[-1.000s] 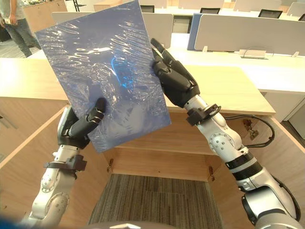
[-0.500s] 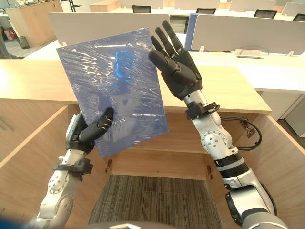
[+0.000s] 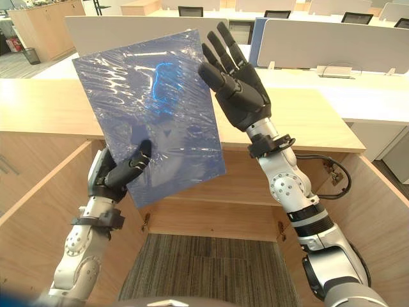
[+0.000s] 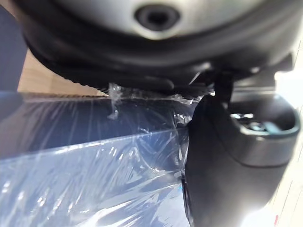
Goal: Walk over to the cabinet, pick up the folder, carry it to the office cabinet, place the folder inside the office cabinet, then close the office cabinet door
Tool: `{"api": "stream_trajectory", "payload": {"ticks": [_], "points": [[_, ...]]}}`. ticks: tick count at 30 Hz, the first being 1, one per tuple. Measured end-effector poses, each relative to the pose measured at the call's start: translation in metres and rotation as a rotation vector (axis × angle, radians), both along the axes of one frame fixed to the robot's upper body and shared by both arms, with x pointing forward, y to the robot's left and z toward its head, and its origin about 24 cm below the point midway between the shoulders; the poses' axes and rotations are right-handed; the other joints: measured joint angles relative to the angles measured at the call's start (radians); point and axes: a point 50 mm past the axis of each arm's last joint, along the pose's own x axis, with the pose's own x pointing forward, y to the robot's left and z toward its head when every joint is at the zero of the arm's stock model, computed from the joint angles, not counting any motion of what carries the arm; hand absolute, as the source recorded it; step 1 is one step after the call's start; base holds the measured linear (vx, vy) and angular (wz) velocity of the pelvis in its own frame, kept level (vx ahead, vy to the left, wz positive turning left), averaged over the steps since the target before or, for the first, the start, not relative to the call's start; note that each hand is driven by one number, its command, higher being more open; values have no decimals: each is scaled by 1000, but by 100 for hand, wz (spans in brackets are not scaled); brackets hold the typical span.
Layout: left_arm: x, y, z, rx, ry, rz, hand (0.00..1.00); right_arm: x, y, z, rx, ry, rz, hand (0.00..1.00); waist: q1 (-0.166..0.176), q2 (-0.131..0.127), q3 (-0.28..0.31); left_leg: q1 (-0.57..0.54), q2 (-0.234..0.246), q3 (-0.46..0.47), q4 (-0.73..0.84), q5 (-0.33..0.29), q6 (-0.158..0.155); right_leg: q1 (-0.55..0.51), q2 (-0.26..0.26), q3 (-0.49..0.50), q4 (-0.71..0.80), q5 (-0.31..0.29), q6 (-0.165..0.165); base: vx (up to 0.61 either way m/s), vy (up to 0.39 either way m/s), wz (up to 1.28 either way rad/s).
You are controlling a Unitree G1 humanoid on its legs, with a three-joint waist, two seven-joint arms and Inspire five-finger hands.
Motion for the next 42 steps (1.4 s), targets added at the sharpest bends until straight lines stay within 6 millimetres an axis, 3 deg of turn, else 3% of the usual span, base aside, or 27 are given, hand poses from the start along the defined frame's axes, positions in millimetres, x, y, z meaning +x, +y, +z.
{"api": "stream_trajectory", "payload": {"ticks": [13, 23, 30, 31, 36, 37, 42], "points": [[-6, -5, 31, -44, -118, -31, 0, -8, 3, 11, 36, -95, -4, 100, -4, -1, 7, 4, -1, -17, 2, 0, 0, 14, -4, -18, 0, -4, 1, -1, 1, 3], [-14, -10, 54, 19, -217, -96, 0, -4, -3, -28, -161, 3, -113, 100, -4, -3, 20, 6, -3, -18, -1, 0, 0, 16, -5, -20, 0, -5, 2, 0, 0, 0], [-14, -9, 54, 25, -216, -96, 0, -5, 0, -28, -245, -44, -157, 100, -4, -4, 21, 7, -3, -18, -1, 0, 0, 17, -5, -20, 0, -5, 2, 0, 0, 0], [-14, -9, 54, 25, -216, -96, 0, -5, 1, -28, -266, -58, -171, 0, -4, -4, 21, 7, -3, -18, 0, 0, 0, 17, -5, -20, 0, -5, 2, 0, 0, 0], [-14, -8, 55, 39, -219, -97, 0, -7, 2, -26, -333, -102, -188, 0, -5, -5, 21, 7, -3, -18, -1, 0, 0, 17, -5, -20, 0, -5, 2, 0, 0, 0], [-14, -6, 56, 56, -218, -104, 100, -9, 1, -25, -384, -119, -166, 0, -4, -6, 21, 7, -3, -18, -1, 0, 0, 17, -5, -21, 0, -5, 2, 0, 0, 0], [-13, 8, 60, 141, -205, -153, 100, -18, -9, -17, -492, -179, -50, 0, -8, -12, 25, 4, -3, -19, -1, 0, 0, 15, -5, -21, 0, -5, 2, 0, 0, 0]]}}
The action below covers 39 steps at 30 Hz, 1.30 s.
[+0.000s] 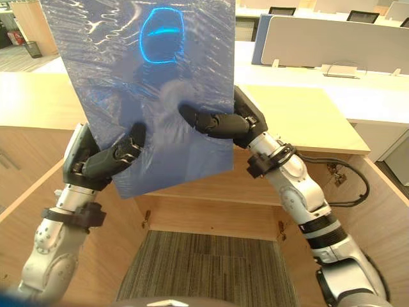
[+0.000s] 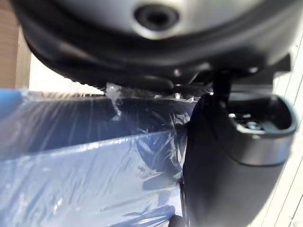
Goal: Walk over to the cabinet, pick up the folder, carry it to the office cabinet, place the folder inside the office cabinet, then close the office cabinet door
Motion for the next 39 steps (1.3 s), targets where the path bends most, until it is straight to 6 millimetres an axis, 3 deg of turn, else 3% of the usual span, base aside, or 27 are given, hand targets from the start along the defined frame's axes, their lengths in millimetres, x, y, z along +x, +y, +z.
{"api": "stream_trajectory", "payload": {"ticks": [4, 7, 12, 16, 20, 23, 26, 28, 31, 32, 33, 35, 38, 39], "points": [[2, 10, -13, 118, 78, -74, 100, -3, -6, 2, -93, -8, 8, 0, -4, -4, -2, -3, 0, 0, 0, 0, 0, -4, 0, 1, 0, 0, 0, 0, 0, 0], [-3, 11, -37, 150, 212, -178, 100, -3, -11, -3, -170, 17, -3, 0, -7, -5, -2, -10, 0, 2, 0, 0, 0, -12, 0, 3, 0, 0, 0, 0, 0, -1], [-9, 5, -93, 151, 476, -314, 100, -3, -4, -16, -298, 27, -11, 0, -14, -6, -3, -20, 2, 7, -2, 0, 0, -24, 4, 8, 0, 1, 0, 1, 0, -1], [-20, -11, -147, 16, 650, -328, 100, -3, 9, -22, -346, -9, -8, 0, -13, -6, -3, -20, 2, 10, -6, 0, 0, -28, 5, 14, 0, 1, 0, 3, 3, -2], [-31, -25, -187, -12, 789, -249, 100, -12, 34, -3, -276, -175, -35, 0, -16, -6, -3, -23, 4, 17, -6, 0, 0, -35, 7, 21, 0, 1, 0, -20, 8, -5], [-44, -34, -224, 10, 932, -98, 100, -37, 53, 28, -133, -432, -54, 0, -15, -6, -3, -23, 3, 16, -6, 0, 0, -35, 6, 20, 0, 0, 0, 0, 0, 0], [-59, -26, -247, 38, 1044, 4, 100, -55, 57, 35, -97, -570, -60, 0, -13, -11, -7, -24, 3, 13, -4, 0, 0, -34, 5, 18, 0, -1, 0, -5, 6, 1], [-78, -12, -267, 60, 1165, 77, 100, -62, 62, 21, -126, -576, -46, 0, -15, -15, -9, -23, 4, 12, -1, 0, 0, -31, 5, 18, 0, -2, 0, -20, 4, 0], [-105, 2, -286, 133, 1307, 151, 100, -62, 73, -32, -345, -472, -25, 0, -15, -19, -12, -24, 5, 10, 5, -1, 2, -29, 5, 18, 0, -2, 0, -69, 8, 1], [-115, 6, -292, 168, 1358, 173, 100, -59, 75, -63, -489, -412, -5, 0, -14, -20, -13, -23, 4, 6, 5, -1, 2, -30, 5, 15, -1, -2, 0, -53, 3, 4], [-121, 8, -295, 198, 1383, 187, 100, -58, 76, -79, -571, -386, 7, 0, -13, -22, -14, -23, 4, 3, 5, -1, 2, -30, 5, 13, -2, -2, 0, -62, 3, 10], [-127, 22, -300, 246, 1440, 281, 100, -60, 69, -148, -904, -257, 87, 0, -4, -29, -10, -26, 4, -4, 1, 1, -1, -31, 5, 6, -4, -2, 1, -45, 7, 8], [-137, 31, -304, 340, 1495, 355, 100, -73, 45, -211, -1242, -144, 211, 0, 15, -17, 5, -28, 1, -7, -2, 2, 0, -34, 3, 4, -3, -2, 2, 6, 6, 1], [-139, 31, -304, 353, 1502, 364, 100, -75, 39, -218, -1281, -125, 225, 0, 15, -13, 12, -30, 0, -8, -2, 2, 0, -34, 2, 2, -2, -2, 3, 38, 21, 4]]}}
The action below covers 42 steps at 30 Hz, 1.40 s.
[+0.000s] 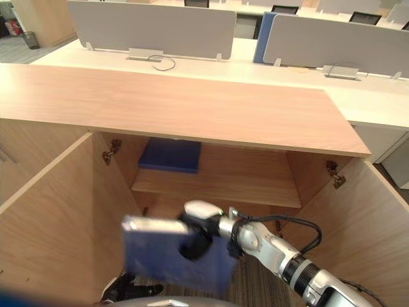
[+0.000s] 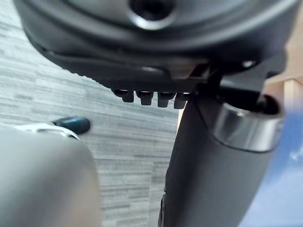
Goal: Walk over to the cabinet, pick up the folder, carry it to the office cabinet, place the folder inside the office cabinet, then close the office cabinet door
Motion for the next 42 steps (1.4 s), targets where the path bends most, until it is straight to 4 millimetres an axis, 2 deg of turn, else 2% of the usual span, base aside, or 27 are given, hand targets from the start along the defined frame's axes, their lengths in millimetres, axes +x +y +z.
{"api": "stream_trajectory", "payload": {"ticks": [2, 4, 5, 6, 8, 9, 12, 15, 17, 21, 23, 27, 28, 29, 31, 32, 34, 36, 37, 39, 42], "points": [[-12, 1, -3, 23, 52, 7, 100, -2, -17, -18, -96, 48, -36, 0, -2, 13, 12, -4, -2, -3, 0, 3, 3, -2, 0, -2, 2, 1, 1, 48, 14, 4], [-16, -1, -5, 15, 60, 43, 100, 4, -29, -24, -108, 72, -130, 0, -3, 23, 21, -5, -2, -18, 0, 3, 4, 1, 1, -9, 2, 1, 2, 20, -1, 11], [-14, -3, -5, 14, 52, 46, 100, 11, -38, -26, -46, 108, -280, 0, -2, 27, 25, -8, -2, -27, 0, 5, 6, 3, 1, -16, 2, 1, 2, -23, -1, 13], [-14, -5, -5, 5, 49, 70, 100, 27, -46, -24, 109, 152, -526, 0, -3, 34, 30, -8, -2, -28, 0, 6, 7, 4, 1, -18, 2, 1, 2, -37, 4, 10], [-14, -6, -5, 0, 46, 96, 100, 38, -53, -21, 321, 203, -765, 0, -4, 39, 33, -8, -2, -32, -1, 8, 7, 5, 1, -21, 2, 1, 2, -42, 5, 7], [-15, -7, -6, -1, 46, 110, 100, 46, -55, -16, 536, 227, -951, 0, -6, 43, 38, -8, -2, -42, -1, 11, 7, 9, 0, -29, 2, 1, 2, -55, 0, 17], [-17, -7, -6, -12, 44, 192, 100, 64, -53, -1, 1035, 327, -1246, 0, -1, 43, 43, -8, -3, -58, -3, 16, 4, 12, -1, -45, -2, -1, 1, -63, 7, 18], [-19, -6, -6, -19, 46, 244, 100, 80, -52, 14, 1463, 472, -1389, 0, 4, 38, 54, -11, -8, -79, -14, 25, 5, 13, -4, -61, -2, -2, 1, -43, 20, 15], [-16, -6, -6, -23, 35, 262, 100, 88, -58, 20, 1746, 554, -1471, 0, 23, 37, 65, -13, -11, -84, -15, 26, 5, 12, -7, -65, -2, -2, 2, -18, 28, 9], [-9, -9, -4, -19, 9, 278, 100, 87, -83, 16, 2076, 519, -1665, 0, 34, 47, 82, -41, -25, -115, -17, 34, 16, -1, -21, -97, -2, -3, 10, 17, 41, 25], [-5, -13, -2, -21, -18, 306, 100, 86, -98, 17, 2291, 466, -1754, 0, 37, 65, 115, -51, -38, -121, -18, 39, 23, -3, -33, -105, 2, 3, 18, 44, 74, 10], [6, -16, 3, -40, -80, 334, 100, 93, -119, 35, 2522, 324, -1769, 0, 50, 85, 169, -114, -45, -129, 39, 29, 37, -35, -60, -112, 5, 16, 26, -16, 65, 6], [9, -18, 4, -46, -99, 336, 100, 101, -120, 48, 2576, 303, -1711, 0, 54, 97, 193, -149, -43, -129, 81, 15, 45, -58, -66, -113, 26, 15, 25, -85, 88, -4], [16, -24, 6, -63, -130, 343, 100, 114, -121, 74, 2642, 283, -1592, 0, 57, 125, 225, -209, -38, -128, 157, -10, 51, -118, -83, -111, 104, -11, 19, -112, 100, -4], [28, -33, 9, -104, -173, 372, 100, 130, -125, 118, 2715, 245, -1407, 0, 73, 176, 269, -322, -37, -127, 293, -59, 60, -261, -140, -98, 322, -101, 18, -132, 129, 0], [30, -35, 10, -109, -185, 374, 100, 133, -126, 127, 2729, 237, -1370, 0, 79, 182, 281, -350, -39, -126, 330, -75, 62, -302, -160, -91, 391, -131, 19, -127, 86, 11], [40, -32, 15, -120, -241, 415, 100, 141, -122, 159, 2790, 243, -1249, 0, 83, 183, 314, -490, -58, -127, 512, -146, 69, -461, -246, -66, 642, -245, 17, -141, 5, 23], [39, -27, 16, -123, -247, 473, 100, 145, -118, 185, 2820, 255, -1158, 0, 82, 185, 340, -596, -63, -128, 685, -221, 73, -567, -300, -39, 825, -327, 14, -128, -60, 15], [36, -25, 15, -119, -240, 494, 100, 145, -118, 192, 2828, 251, -1126, 0, 81, 184, 346, -624, -64, -127, 730, -241, 75, -597, -312, -30, 874, -349, 14, -124, -72, 12], [26, -14, 11, -179, -231, 734, 100, 145, -121, 224, 2785, 166, -1030, 0, 75, 180, 370, -739, -64, -129, 904, -312, 80, -711, -356, 12, 1047, -420, 11, -139, -57, 7], [18, -5, 10, -221, -236, 938, 100, 143, -127, 260, 2779, 102, -901, 0, 75, 177, 399, -823, -60, -114, 1036, -366, 83, -812, -381, 63, 1178, -467, 12, -121, 5, -7]]}}
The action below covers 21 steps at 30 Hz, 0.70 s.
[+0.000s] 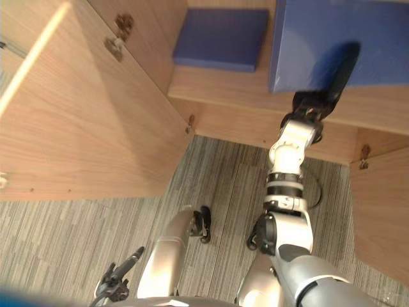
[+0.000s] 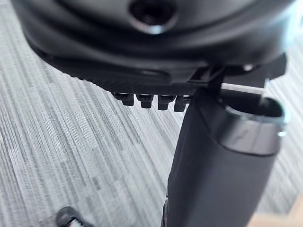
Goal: Walk over to the cabinet, pick up the folder, carry it to the office cabinet, place the folder inside the office cabinet, then close the office cabinet door
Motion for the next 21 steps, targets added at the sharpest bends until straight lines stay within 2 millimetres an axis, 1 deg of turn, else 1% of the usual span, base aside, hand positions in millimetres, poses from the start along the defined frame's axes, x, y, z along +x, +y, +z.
{"api": "stream_trajectory", "payload": {"ticks": [1, 2, 4, 7, 11, 12, 13, 14, 15, 16, 18, 19, 21], "points": [[-3, 2, 0, -17, -2, 62, 100, -2, -2, 13, -13, -35, -10, 0, 3, -1, 3, -35, 3, 9, 45, -18, 1, -45, -7, 22, 44, -13, 1, -114, 53, -15], [-5, 4, -1, -29, -5, 108, 100, -3, -3, 21, -33, -50, -20, 0, 3, -1, 5, -62, 10, 14, 80, -33, 3, -77, -7, 37, 74, -22, 2, -84, 53, -15], [-4, 5, 0, -34, -13, 127, 100, -5, -2, 26, -38, -66, -26, 0, 3, -1, 6, -91, 19, 14, 119, -46, 0, -105, -5, 45, 104, -31, 2, -58, 46, -10], [10, 2, 3, -38, -51, 111, 100, -9, -5, 30, -23, -82, -41, 0, 2, -2, 10, -121, 20, 14, 153, -52, 1, -138, -12, 54, 138, -40, -1, -54, 29, 1], [25, -9, 9, -53, -102, 45, 100, -9, -8, 35, -6, -62, -51, 0, 1, 1, 16, -136, 21, 15, 160, -52, 1, -156, -15, 58, 149, -41, -2, -16, 1, 1], [29, -14, 10, -58, -112, 10, 100, -9, -9, 40, -15, -51, -56, 0, 1, 4, 18, -140, 22, 16, 160, -52, 1, -162, -15, 59, 148, -41, -2, 0, 0, 0], [30, -15, 10, -60, -116, 5, 100, -9, -9, 42, -19, -49, -56, 0, 1, 4, 18, -142, 22, 17, 160, -52, 1, -164, -15, 59, 148, -41, -2, 0, 0, 0], [33, -20, 12, -65, -129, -22, 100, -6, -10, 50, -44, -43, -56, 0, 0, 6, 19, -152, 24, 17, 160, -52, 1, -173, -15, 59, 147, -39, -4, 0, 0, 0], [39, -29, 15, -73, -145, -76, 100, -1, -14, 61, -71, -28, -43, 0, 1, 12, 22, -161, 24, 18, 160, -51, 2, -184, -14, 58, 146, -35, -8, 33, -20, -1], [44, -33, 17, -86, -165, -93, 100, 2, -15, 70, -85, -19, -30, 0, 3, 19, 27, -164, 26, 16, 159, -51, 2, -185, -12, 56, 144, -34, -9, 38, -21, 1], [52, -37, 23, -80, -197, -120, 100, 7, -15, 79, -73, -11, 3, 0, 10, 31, 33, -164, 25, 15, 152, -51, 2, -184, -13, 51, 139, -34, -10, 40, -24, 2], [55, -39, 25, -77, -207, -138, 100, 9, -14, 83, -27, -22, 41, 0, 14, 37, 36, -164, 25, 15, 148, -51, 2, -184, -13, 48, 136, -34, -10, 34, -23, 1], [58, -42, 29, -73, -225, -159, 100, 13, -12, 86, 18, -14, 68, 0, 17, 43, 39, -164, 25, 12, 139, -50, 0, -180, -13, 42, 127, -34, -10, 17, -12, 1]]}}
